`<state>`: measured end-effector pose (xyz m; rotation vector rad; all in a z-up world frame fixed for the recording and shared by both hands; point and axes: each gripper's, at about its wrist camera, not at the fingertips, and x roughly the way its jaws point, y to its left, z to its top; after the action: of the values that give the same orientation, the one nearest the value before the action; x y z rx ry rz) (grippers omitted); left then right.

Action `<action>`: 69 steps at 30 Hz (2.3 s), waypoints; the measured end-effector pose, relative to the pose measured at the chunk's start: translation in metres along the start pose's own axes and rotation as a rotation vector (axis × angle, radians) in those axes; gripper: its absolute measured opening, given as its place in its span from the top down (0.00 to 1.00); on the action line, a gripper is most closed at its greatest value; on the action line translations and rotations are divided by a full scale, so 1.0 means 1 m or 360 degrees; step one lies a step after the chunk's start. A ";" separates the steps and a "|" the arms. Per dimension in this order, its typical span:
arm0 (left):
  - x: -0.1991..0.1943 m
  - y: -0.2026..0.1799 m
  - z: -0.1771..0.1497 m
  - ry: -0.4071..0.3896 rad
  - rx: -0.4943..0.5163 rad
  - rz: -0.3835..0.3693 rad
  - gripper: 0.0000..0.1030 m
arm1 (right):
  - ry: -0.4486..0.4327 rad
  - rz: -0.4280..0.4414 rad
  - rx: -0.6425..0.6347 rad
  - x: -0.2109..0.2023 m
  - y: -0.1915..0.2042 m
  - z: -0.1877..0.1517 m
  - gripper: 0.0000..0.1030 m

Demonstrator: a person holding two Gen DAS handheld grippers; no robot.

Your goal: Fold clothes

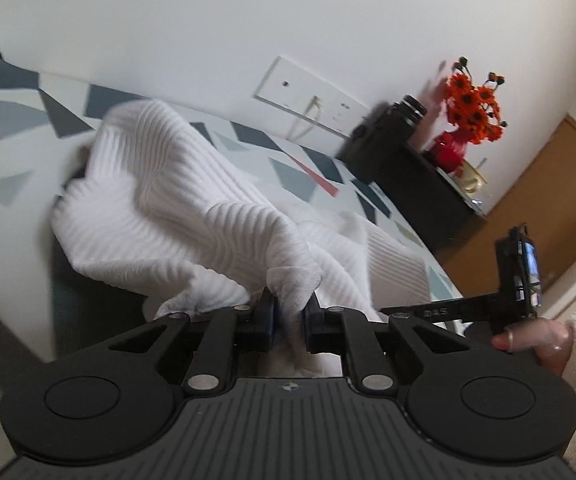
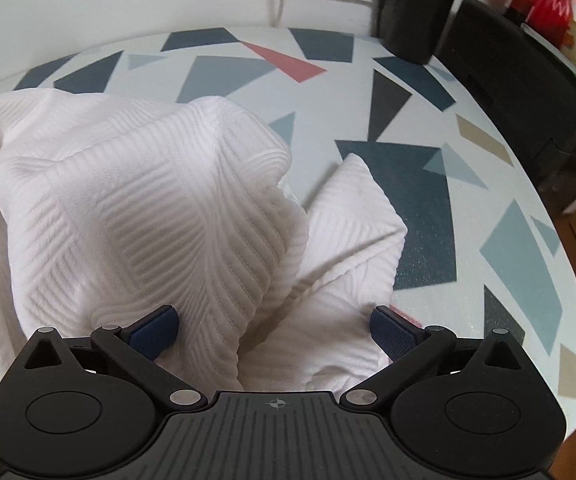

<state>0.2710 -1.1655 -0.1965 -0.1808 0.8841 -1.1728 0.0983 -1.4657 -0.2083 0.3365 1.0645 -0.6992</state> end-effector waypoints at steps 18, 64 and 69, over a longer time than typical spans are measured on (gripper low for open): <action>-0.064 0.034 -0.007 -0.0282 -0.0234 0.0168 0.42 | 0.0025 0.0017 0.0066 0.008 -0.003 -0.001 0.01; -0.005 0.076 0.009 -0.0062 -0.0505 0.0844 0.00 | -0.0213 0.0539 -0.0609 0.078 0.130 0.135 0.01; 0.001 0.074 0.013 0.0000 -0.0369 0.0851 0.03 | -0.0274 0.0562 -0.0632 0.077 0.125 0.128 0.01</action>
<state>0.3331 -1.1400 -0.2294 -0.1212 0.9912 -0.5736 0.2921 -1.4731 -0.2269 0.1118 0.9235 -0.1883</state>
